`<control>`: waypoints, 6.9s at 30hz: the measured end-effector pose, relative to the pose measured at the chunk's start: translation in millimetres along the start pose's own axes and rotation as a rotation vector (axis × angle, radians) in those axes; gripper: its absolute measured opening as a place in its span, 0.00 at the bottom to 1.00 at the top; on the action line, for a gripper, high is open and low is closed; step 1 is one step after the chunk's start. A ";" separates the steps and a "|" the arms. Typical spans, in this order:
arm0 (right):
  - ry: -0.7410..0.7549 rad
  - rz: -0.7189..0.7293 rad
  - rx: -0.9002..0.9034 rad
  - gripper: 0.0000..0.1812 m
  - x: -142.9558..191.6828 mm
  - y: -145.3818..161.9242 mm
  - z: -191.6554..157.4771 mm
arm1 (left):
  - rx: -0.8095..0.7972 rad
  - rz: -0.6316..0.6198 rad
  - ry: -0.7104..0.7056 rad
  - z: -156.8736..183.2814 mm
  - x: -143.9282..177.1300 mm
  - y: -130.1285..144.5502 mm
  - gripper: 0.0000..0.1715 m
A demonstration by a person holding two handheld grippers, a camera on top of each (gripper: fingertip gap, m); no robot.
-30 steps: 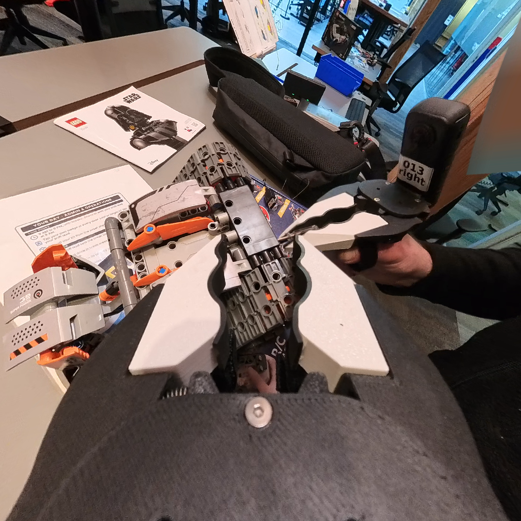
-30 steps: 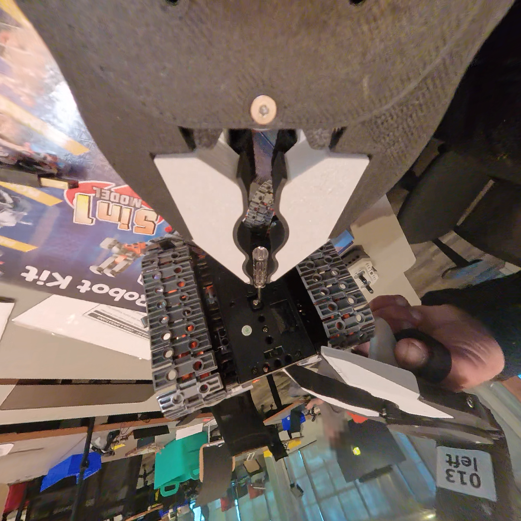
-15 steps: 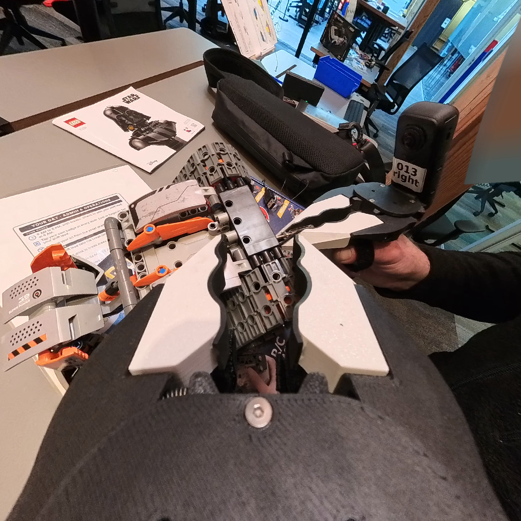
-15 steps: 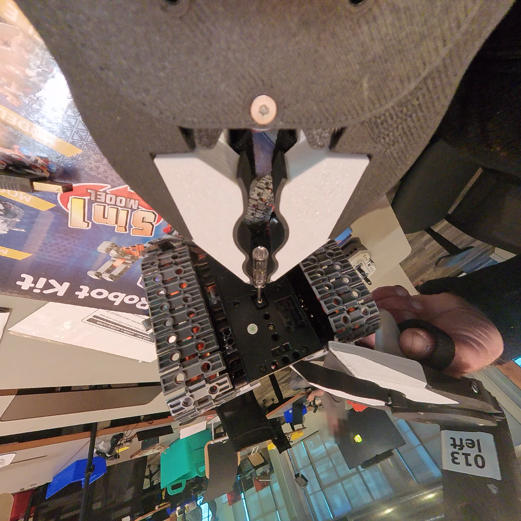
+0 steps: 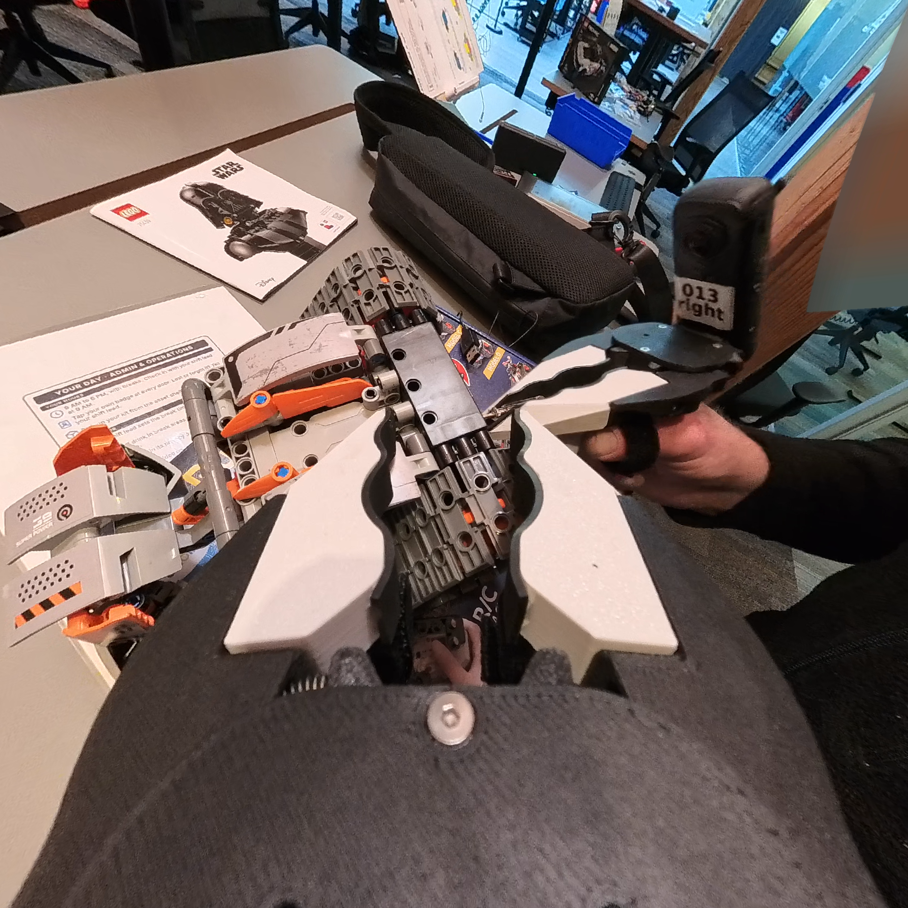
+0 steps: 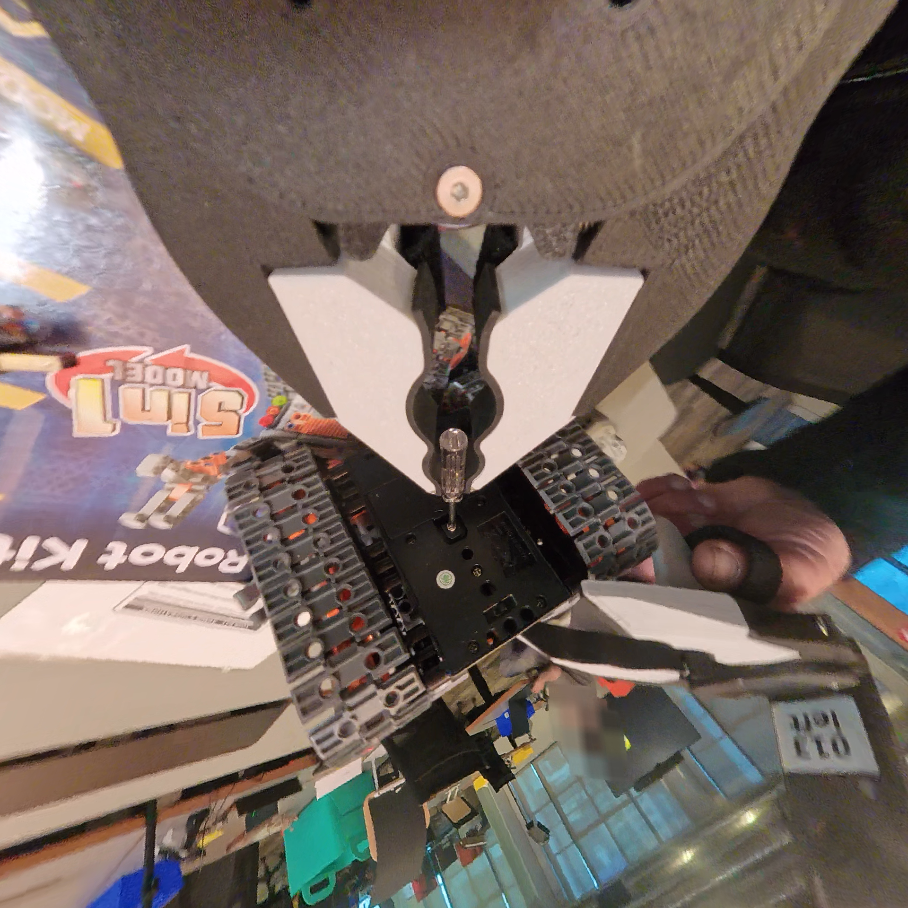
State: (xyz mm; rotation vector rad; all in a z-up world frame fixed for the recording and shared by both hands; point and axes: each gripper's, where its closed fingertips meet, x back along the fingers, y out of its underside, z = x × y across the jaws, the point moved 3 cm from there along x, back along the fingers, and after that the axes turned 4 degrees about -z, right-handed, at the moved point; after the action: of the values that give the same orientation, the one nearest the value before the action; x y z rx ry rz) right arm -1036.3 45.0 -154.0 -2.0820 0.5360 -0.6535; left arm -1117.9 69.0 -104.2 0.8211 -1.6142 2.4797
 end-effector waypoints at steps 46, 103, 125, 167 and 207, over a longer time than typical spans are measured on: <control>0.012 -0.052 0.187 0.02 2.1 -3.2 2.8 | 0.008 0.009 -0.002 -0.5 -0.4 -0.6 0.25; 0.016 -0.039 0.149 0.02 0.9 -2.0 -1.3 | 0.010 0.010 -0.016 -1.7 0.7 -0.6 0.25; 0.273 -0.322 1.799 0.02 -3.3 -8.8 -10.3 | -0.002 -0.007 -0.021 -2.9 2.7 0.7 0.25; 0.335 -0.468 0.580 0.10 12.6 19.7 74.8 | 0.011 0.019 -0.010 -2.6 3.1 0.4 0.25; -0.008 -0.100 0.409 0.00 -20.5 -10.6 0.4 | 0.007 0.034 -0.003 -2.6 4.7 0.5 0.26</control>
State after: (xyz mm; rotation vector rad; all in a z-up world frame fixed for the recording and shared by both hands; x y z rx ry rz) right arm -1050.4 62.9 -150.6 -1.7317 0.2669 -0.7438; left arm -1123.1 70.0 -103.2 0.8055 -1.6344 2.5098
